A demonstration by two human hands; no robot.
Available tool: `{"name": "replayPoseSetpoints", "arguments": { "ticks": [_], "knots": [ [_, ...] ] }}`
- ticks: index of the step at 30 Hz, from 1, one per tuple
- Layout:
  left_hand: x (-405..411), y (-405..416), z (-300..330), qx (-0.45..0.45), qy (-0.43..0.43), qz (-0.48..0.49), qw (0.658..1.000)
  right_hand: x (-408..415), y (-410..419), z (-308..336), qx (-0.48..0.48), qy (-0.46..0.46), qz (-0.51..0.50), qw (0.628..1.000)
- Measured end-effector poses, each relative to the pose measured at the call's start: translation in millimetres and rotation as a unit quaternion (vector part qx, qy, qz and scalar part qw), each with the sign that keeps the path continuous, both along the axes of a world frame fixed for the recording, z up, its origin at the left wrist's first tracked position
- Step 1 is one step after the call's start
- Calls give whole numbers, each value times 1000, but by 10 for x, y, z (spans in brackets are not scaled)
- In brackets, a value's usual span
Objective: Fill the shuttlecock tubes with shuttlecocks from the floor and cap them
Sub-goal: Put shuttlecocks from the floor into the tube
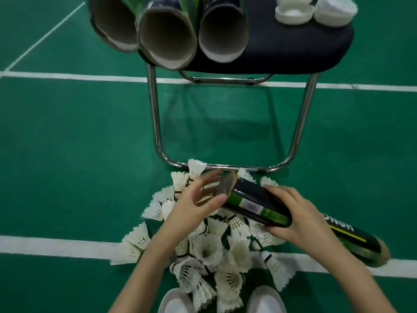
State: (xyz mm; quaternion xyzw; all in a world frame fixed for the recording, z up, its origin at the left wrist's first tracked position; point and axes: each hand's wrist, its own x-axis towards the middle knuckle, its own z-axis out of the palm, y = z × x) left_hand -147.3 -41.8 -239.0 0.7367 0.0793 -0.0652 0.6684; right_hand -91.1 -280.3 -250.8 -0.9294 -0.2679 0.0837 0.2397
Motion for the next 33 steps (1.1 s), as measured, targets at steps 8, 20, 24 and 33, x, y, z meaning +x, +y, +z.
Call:
{"name": "replayPoseSetpoints", "arguments": {
  "ticks": [8,20,24,33],
  "knots": [
    [-330,171,-846,157,59,76,983,-84,-39,-571,-27,93,-8,995],
    [-521,98,-1017,254,84,87,960,-287,23,-658,-39,151,-40,987],
    [-531,43,-1026,271,81,109,953,-317,-2,-676,-40,146,-57,987],
    [-474,91,-826,159,72,254,951,-357,-28,-677,-64,138,-30,988]
  ]
}}
